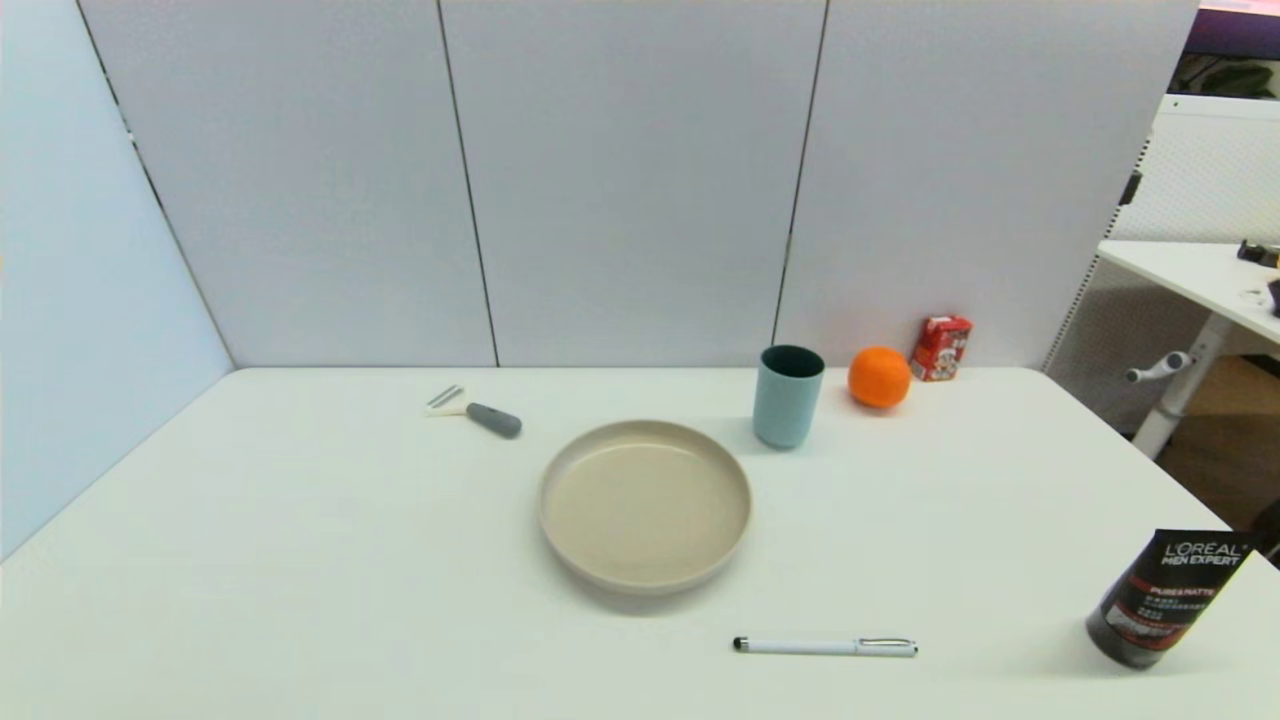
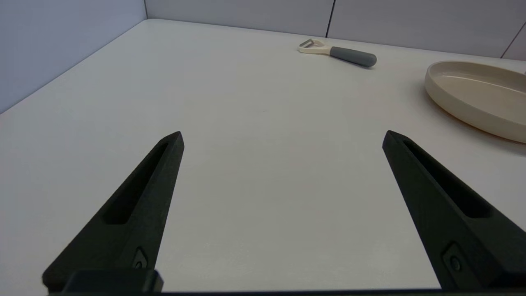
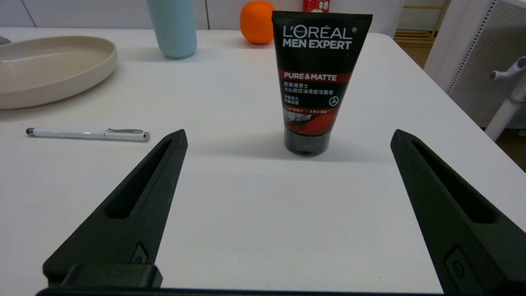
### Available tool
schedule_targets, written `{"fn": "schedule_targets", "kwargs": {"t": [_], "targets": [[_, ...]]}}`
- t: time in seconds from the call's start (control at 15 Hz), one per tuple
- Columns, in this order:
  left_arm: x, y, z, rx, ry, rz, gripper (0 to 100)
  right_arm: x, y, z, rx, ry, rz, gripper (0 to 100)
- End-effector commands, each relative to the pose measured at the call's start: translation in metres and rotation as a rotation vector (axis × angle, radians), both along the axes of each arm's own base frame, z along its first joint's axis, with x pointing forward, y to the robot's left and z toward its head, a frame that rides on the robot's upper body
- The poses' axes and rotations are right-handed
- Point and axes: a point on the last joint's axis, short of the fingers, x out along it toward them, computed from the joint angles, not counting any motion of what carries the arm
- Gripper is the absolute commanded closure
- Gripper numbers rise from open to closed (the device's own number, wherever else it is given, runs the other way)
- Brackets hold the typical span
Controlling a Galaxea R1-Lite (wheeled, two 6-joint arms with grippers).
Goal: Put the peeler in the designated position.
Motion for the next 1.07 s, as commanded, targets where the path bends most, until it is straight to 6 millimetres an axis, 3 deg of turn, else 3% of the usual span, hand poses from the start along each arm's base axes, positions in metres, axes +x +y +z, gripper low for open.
{"fn": "schedule_targets", "kwargs": {"t": [0.07,0.93,1.07], "targets": [[0.0,0.0,0.0,-0.002,0.0,0.002,0,0.0,0.0,0.0,0.001,0.001,0.001,0],[0.0,0.0,0.002,-0.01,0.008,0.016,0,0.0,0.0,0.0,0.0,0.001,0.001,0],[0.002,0.0,0.032,-0.004,0.01,0.006,0,0.0,0.0,0.0,0.0,0.001,0.001,0]]}}
